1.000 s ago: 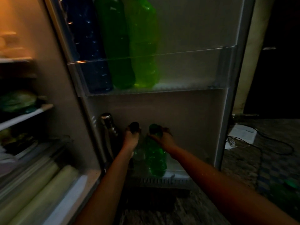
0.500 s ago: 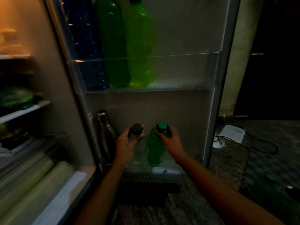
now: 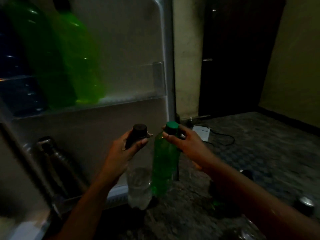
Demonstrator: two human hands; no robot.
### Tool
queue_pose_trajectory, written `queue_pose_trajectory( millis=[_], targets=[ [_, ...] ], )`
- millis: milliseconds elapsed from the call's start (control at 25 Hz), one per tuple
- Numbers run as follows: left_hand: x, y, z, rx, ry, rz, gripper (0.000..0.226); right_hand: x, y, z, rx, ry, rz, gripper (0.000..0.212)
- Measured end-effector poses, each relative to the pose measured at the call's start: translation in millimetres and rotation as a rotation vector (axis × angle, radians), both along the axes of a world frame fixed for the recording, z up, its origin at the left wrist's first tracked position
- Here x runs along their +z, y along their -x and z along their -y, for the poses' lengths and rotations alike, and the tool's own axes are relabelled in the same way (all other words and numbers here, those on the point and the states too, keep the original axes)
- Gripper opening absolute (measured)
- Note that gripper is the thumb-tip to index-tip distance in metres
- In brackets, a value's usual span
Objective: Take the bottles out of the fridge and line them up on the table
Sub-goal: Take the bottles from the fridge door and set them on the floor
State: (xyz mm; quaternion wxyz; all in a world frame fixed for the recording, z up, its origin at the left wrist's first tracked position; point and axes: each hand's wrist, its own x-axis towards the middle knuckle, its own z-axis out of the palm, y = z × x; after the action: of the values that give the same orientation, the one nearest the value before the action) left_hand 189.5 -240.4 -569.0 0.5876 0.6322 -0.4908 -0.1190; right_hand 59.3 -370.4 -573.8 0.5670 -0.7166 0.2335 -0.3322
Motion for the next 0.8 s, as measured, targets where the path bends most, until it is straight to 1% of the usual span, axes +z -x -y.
queue_pose_trajectory(
  millis=[80, 120, 240, 360, 440, 640, 800],
  targets=[
    [-19, 17, 21, -0.079, -0.026, -0.125, 0.019, -7, 29, 17, -0.025, -0.032, -0.057, 0.039],
    [-31, 26, 35, -0.110, -0.043, -0.150, 0.020, -13, 45, 26, -0.043, -0.059, -0.077, 0.038],
    [-73, 57, 74, -0.200, -0.123, -0.171, 0.021, -43, 88, 57, -0.091, -0.131, -0.148, 0.038],
    [-117, 86, 111, -0.263, -0.226, -0.187, 0.022, -88, 124, 85, -0.136, -0.060, -0.344, 0.042],
    [-147, 100, 134, -0.270, -0.287, -0.180, 0.023, -121, 144, 98, -0.168, -0.023, -0.483, 0.047],
    [-220, 129, 178, -0.225, -0.392, -0.225, 0.030, -205, 174, 114, -0.251, 0.010, -0.677, 0.051],
    [-241, 138, 194, -0.212, -0.400, -0.288, 0.039, -227, 177, 121, -0.345, 0.080, -0.702, 0.050]
  ],
)
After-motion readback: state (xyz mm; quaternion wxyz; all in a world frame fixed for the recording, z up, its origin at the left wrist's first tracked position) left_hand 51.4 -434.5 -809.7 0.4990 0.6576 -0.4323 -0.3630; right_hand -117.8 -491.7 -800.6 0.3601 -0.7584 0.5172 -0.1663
